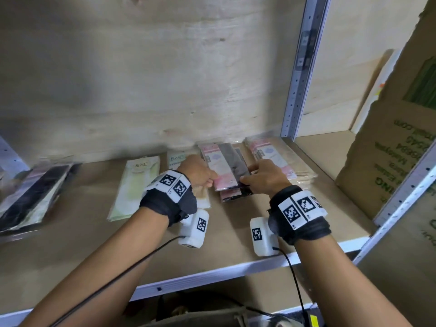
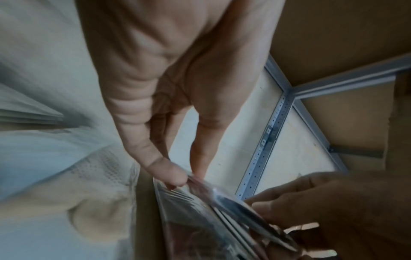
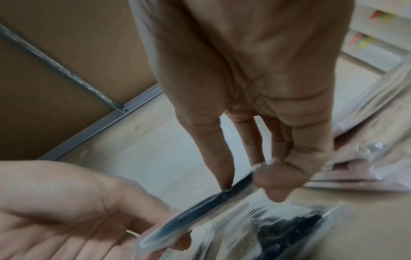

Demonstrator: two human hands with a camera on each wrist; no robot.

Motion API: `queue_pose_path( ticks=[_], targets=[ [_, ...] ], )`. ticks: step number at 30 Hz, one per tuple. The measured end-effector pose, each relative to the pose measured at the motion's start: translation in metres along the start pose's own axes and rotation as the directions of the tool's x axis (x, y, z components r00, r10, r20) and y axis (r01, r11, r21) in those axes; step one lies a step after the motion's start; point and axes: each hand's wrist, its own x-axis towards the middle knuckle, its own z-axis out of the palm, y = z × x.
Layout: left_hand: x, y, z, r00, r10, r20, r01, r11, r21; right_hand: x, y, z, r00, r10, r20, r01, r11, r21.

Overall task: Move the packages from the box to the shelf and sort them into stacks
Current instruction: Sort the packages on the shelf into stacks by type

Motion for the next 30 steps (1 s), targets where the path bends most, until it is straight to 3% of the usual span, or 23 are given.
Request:
queue_pose_path(
  ticks=[4,9,12,18,21,24,26,30],
  targets=[
    [0.006,0.008,0.013,0.999,0.009,-0.034,-0.004,0.992,0.127,-0.003,0.001,0.0,0.999,0.034,0.006,-0.033,0.992,-0.12],
    [0.006,0.011,0.022,0.998,-0.062,0.033,0.056,0.983,0.174,-0.007,0.001,-0.001,0.999,0.05,0.006,-0.049,0.987,-0.151],
    [0.003,0.009,0.024,0.999,-0.054,-0.004,0.054,0.969,0.24,-0.009,-0.001,-0.001,0.999,0.049,0.008,-0.047,0.984,-0.173],
    [-0.001,0.008,0.02,0.999,-0.038,0.01,0.035,0.978,0.205,-0.015,-0.006,-0.002,1.0,0.022,-0.01,-0.024,0.977,-0.213],
    [-0.009,0.004,-0.001,0.996,0.024,-0.085,-0.014,0.994,0.112,-0.021,-0.015,-0.006,0.995,-0.055,-0.086,0.034,0.971,-0.235],
    [-0.024,-0.017,-0.038,0.977,0.059,-0.203,-0.077,0.994,-0.08,-0.032,-0.029,-0.005,0.973,-0.201,-0.111,0.19,0.977,-0.099],
    [-0.039,-0.045,-0.069,0.951,0.052,-0.306,-0.115,0.974,-0.194,-0.042,-0.042,0.007,0.957,-0.289,-0.025,0.29,0.952,0.097],
    [-0.077,-0.112,-0.126,0.866,-0.04,-0.499,-0.132,0.943,-0.304,-0.055,-0.081,0.055,0.924,-0.319,0.212,0.242,0.916,0.32]
  ],
)
